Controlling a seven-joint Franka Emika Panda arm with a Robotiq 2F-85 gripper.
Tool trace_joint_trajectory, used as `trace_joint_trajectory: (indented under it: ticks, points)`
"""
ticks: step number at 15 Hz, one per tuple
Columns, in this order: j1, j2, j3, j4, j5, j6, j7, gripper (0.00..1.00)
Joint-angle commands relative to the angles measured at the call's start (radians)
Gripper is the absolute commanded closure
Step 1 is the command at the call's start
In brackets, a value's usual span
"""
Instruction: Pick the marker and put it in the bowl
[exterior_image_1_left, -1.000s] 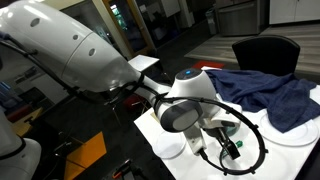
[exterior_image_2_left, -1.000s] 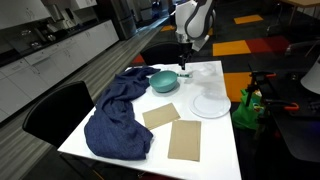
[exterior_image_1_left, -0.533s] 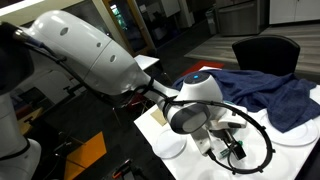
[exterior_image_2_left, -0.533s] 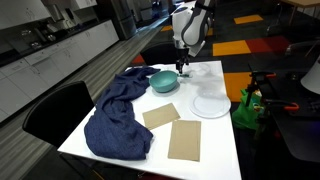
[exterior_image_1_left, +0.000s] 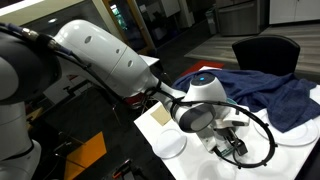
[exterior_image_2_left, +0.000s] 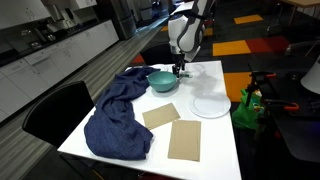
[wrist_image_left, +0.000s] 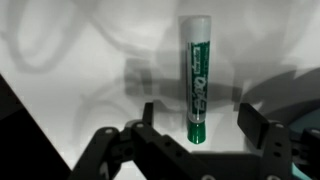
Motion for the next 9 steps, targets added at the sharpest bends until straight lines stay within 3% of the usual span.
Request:
trace_joint_trajectory:
  ticks: [1, 2, 9]
  points:
    - [-0.014, 0.033, 0.015, 0.042, 0.026, -0.016, -0.032, 0.26]
    - [-0.015, 0.037, 0.015, 0.044, 0.027, -0.013, -0.031, 0.43]
    - [-0.010, -0.005, 0.009, 0.005, 0.048, -0.015, -0.013, 0.95]
